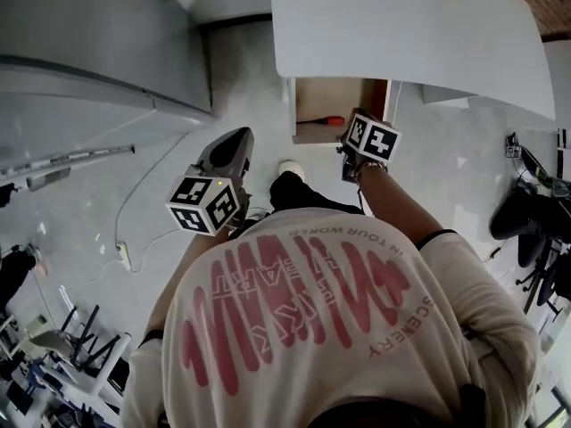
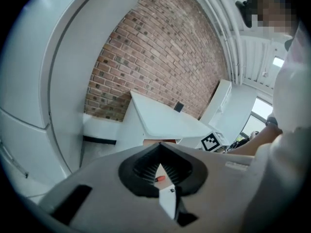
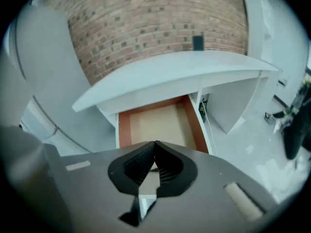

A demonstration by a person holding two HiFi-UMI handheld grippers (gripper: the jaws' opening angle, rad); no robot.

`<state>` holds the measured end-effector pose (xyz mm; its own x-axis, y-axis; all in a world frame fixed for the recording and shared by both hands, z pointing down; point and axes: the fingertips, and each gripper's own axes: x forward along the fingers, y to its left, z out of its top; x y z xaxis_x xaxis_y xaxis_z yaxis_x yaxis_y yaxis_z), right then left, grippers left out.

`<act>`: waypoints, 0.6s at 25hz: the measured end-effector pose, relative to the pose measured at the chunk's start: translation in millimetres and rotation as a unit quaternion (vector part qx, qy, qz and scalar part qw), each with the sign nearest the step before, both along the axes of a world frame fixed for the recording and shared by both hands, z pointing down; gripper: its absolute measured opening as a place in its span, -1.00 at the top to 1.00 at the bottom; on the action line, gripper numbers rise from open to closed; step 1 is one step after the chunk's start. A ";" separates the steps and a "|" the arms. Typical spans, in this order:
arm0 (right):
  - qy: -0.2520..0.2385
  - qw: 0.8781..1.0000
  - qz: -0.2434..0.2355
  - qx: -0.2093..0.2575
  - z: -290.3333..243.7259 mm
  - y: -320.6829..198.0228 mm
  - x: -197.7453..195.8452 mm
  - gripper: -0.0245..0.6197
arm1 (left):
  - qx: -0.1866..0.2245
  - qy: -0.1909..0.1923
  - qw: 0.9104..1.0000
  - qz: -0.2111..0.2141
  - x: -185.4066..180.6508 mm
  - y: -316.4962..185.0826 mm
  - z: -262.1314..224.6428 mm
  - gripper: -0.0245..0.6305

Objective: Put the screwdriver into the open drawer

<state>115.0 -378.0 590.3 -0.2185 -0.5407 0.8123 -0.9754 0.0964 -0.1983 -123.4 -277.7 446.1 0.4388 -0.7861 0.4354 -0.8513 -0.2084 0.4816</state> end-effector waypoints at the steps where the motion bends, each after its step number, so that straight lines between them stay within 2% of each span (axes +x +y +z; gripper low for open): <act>1: -0.022 0.999 0.029 0.018 -17.0 3.6 2.7 0.90 | 0.009 0.000 1.000 0.002 -0.5 0.8 -8.3 0.91; 4: -0.074 0.989 0.096 0.087 -72.9 6.5 13.0 0.90 | 0.049 -0.002 0.999 0.013 -3.1 -1.1 -39.1 0.91; 7: -0.116 0.970 0.123 0.176 -141.4 10.0 13.5 0.90 | 0.097 0.004 0.995 0.026 -5.5 4.3 -76.5 0.91; 11: -0.160 0.938 0.101 0.290 -245.4 37.1 -1.6 0.90 | 0.147 0.022 0.988 0.030 -10.6 34.2 -125.9 0.91; 15: -0.163 0.918 0.053 0.358 -322.6 82.6 -23.7 0.90 | 0.191 0.022 0.981 0.038 -15.1 70.3 -167.9 0.92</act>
